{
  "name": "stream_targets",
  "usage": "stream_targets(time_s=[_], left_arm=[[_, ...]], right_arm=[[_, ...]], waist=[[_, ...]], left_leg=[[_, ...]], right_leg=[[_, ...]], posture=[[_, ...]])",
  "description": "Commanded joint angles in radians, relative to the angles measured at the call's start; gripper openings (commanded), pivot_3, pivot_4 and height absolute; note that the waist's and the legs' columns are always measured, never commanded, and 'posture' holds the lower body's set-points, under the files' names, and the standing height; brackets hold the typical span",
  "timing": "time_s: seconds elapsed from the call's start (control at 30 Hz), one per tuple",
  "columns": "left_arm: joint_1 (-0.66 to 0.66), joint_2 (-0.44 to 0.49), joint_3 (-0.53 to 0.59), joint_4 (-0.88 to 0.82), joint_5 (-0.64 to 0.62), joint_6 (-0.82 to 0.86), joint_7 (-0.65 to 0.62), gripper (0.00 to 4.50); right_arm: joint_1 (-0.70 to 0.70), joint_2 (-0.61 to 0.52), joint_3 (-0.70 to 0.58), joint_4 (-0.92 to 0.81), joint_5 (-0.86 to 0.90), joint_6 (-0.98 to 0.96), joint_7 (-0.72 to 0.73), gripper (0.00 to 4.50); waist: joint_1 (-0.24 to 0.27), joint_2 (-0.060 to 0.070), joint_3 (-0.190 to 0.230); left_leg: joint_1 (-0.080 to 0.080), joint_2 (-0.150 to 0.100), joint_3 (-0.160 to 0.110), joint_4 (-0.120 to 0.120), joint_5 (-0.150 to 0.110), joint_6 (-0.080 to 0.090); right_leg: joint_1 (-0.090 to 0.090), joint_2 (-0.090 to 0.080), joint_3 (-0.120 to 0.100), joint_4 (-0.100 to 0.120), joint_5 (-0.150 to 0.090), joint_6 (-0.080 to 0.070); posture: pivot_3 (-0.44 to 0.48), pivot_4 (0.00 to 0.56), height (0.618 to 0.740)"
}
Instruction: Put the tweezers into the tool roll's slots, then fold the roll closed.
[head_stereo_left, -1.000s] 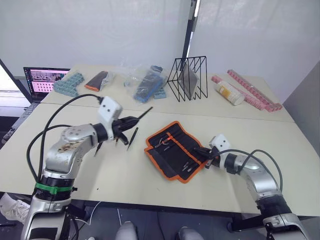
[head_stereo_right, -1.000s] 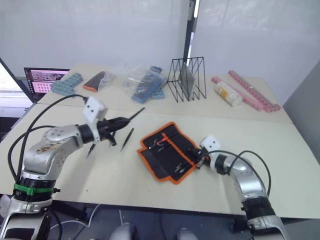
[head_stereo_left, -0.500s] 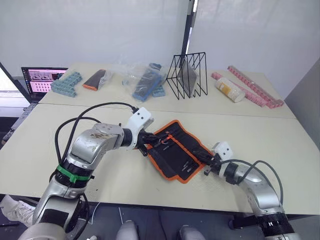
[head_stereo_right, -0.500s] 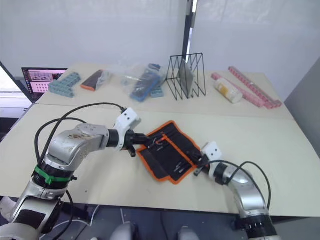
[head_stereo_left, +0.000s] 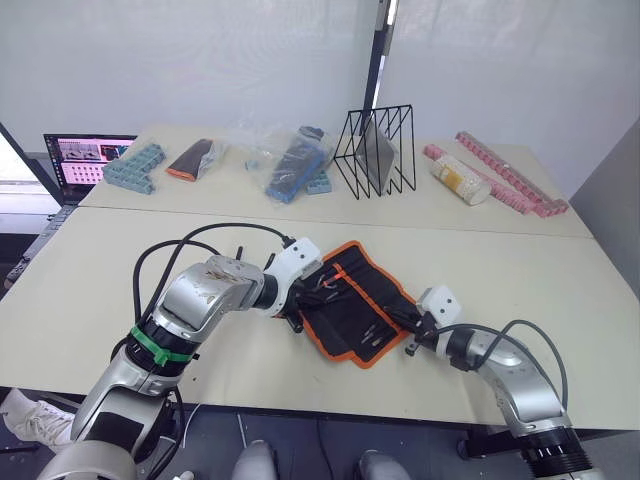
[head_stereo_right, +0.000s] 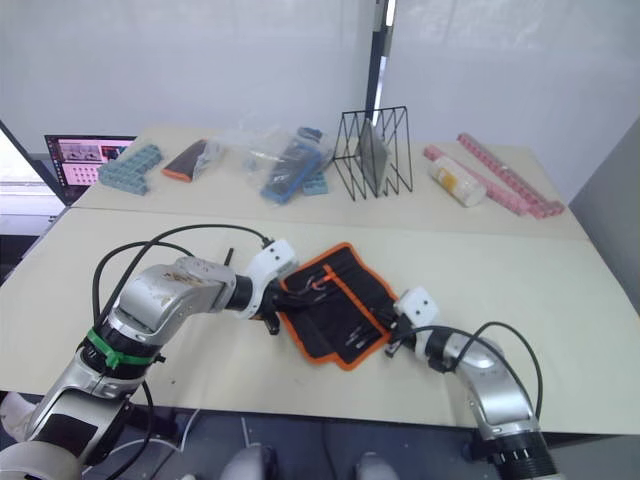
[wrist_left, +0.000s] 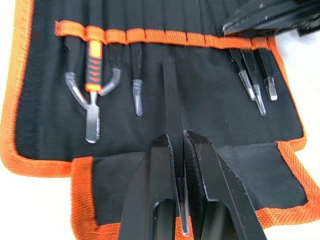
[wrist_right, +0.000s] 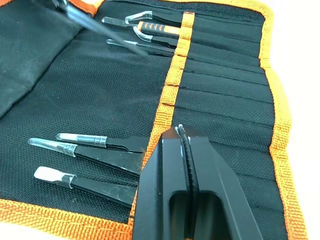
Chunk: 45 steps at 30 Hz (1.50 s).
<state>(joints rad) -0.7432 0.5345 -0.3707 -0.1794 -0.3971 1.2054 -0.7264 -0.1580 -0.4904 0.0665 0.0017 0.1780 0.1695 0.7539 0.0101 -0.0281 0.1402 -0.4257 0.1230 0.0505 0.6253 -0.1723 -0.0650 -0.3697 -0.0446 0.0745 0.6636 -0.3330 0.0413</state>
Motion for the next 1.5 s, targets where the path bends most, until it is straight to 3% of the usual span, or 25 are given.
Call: stream_targets(time_s=[0.03, 0.37, 0.63, 1.0, 1.2, 1.27, 1.5], left_arm=[[-0.021, -0.026, -0.005, 0.023, 0.031, -0.008, 0.035, 0.03], [-0.050, -0.109, -0.045, 0.120, 0.095, -0.073, 0.063, 0.03], [-0.091, -0.226, -0.091, 0.283, 0.185, -0.212, 0.093, 0.03], [-0.156, -0.346, -0.129, 0.535, 0.363, -0.566, 0.124, 0.03], [-0.151, -0.376, -0.094, 0.613, 0.394, -0.652, 0.112, 0.03], [-0.146, -0.372, -0.075, 0.615, 0.385, -0.669, 0.091, 0.87], [-0.129, -0.292, -0.013, 0.548, 0.356, -0.605, -0.003, 3.17]], right_arm=[[0.027, -0.009, 0.024, 0.050, -0.035, 0.031, -0.008, 0.00], [0.032, -0.003, 0.031, 0.041, -0.031, 0.043, -0.018, 0.00], [0.021, -0.001, 0.040, 0.050, -0.031, 0.046, -0.017, 0.00], [0.016, -0.001, 0.047, 0.051, -0.031, 0.054, -0.015, 0.00], [0.002, 0.001, 0.040, 0.063, -0.039, 0.048, -0.031, 0.00], [-0.007, 0.001, 0.039, 0.071, -0.039, 0.049, -0.033, 0.00], [-0.024, 0.004, 0.051, 0.087, -0.040, 0.047, -0.032, 0.00]], waist=[[0.000, 0.000, 0.000], [0.001, 0.000, 0.000], [0.001, 0.000, 0.000], [0.002, 0.000, 0.000], [0.003, 0.000, 0.000], [0.002, 0.000, 0.000], [-0.006, 0.000, 0.000]], left_leg=[[0.000, 0.000, 0.000, 0.000, 0.000, 0.000], [0.000, 0.000, -0.001, 0.001, 0.000, 0.000], [0.000, -0.001, -0.001, 0.001, 0.000, 0.000], [0.000, -0.001, -0.001, 0.002, 0.000, 0.000], [0.000, -0.002, -0.002, 0.002, 0.000, 0.000], [0.000, -0.002, -0.002, 0.002, 0.001, 0.000], [0.000, -0.002, -0.002, 0.001, 0.001, -0.001]], right_leg=[[0.000, 0.000, 0.000, 0.000, 0.000, 0.000], [0.001, 0.000, 0.000, 0.000, 0.000, 0.000], [0.001, 0.000, 0.000, 0.000, 0.000, 0.000], [0.002, 0.000, 0.000, 0.000, 0.000, 0.000], [0.003, 0.000, 0.000, 0.000, 0.000, 0.000], [0.003, 0.000, 0.000, 0.000, 0.000, 0.001], [0.002, 0.000, 0.000, 0.001, 0.000, 0.001]], posture=[[0.000, 0.150, 0.713], [0.000, 0.150, 0.713], [0.000, 0.150, 0.713], [0.000, 0.150, 0.713], [0.000, 0.150, 0.713], [0.000, 0.150, 0.713], [0.000, 0.150, 0.713]])
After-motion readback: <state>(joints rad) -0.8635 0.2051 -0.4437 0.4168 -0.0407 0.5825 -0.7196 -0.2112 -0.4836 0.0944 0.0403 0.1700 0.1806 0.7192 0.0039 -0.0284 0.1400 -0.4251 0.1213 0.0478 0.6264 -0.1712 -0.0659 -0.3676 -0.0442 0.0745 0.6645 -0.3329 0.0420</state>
